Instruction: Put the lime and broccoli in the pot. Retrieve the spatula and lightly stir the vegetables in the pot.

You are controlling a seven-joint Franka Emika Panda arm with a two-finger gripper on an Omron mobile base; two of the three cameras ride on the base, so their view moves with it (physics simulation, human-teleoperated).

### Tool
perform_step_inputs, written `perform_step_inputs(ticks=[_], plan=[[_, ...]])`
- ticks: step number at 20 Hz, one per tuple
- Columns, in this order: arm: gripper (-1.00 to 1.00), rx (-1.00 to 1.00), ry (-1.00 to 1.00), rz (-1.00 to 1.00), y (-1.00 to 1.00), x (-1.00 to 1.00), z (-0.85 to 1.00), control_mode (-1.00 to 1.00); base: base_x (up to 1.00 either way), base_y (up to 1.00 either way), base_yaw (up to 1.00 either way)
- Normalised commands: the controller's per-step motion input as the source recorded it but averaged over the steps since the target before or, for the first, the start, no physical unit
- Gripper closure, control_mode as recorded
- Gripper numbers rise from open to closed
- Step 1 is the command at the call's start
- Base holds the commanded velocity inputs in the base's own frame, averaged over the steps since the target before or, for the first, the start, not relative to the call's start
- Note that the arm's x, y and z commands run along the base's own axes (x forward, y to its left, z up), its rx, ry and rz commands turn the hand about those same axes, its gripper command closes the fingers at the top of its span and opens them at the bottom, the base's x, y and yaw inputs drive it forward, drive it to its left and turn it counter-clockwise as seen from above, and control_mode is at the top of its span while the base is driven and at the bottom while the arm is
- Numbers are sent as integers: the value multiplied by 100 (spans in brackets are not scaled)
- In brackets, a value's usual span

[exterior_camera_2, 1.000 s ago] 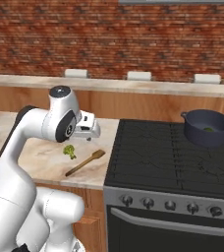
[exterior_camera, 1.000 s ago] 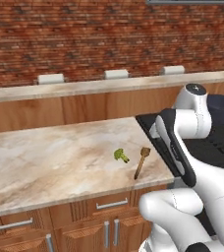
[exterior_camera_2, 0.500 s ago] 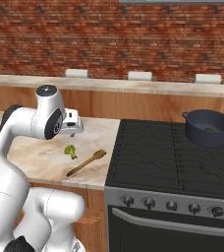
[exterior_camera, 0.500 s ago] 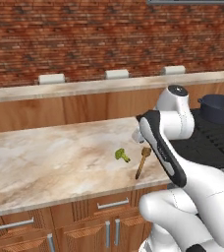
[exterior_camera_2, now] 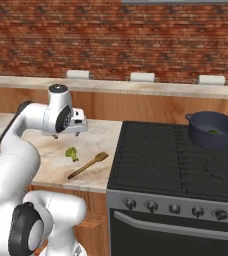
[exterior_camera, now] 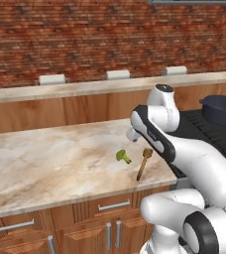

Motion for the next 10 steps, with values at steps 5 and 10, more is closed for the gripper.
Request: perform_step_inputs(ticks=[5,10], plan=[[-100,-10,15,0,45,39,-51,-100,0,0,0],[-100,-5,3,0,22,35,-63,-100,0,0,0]])
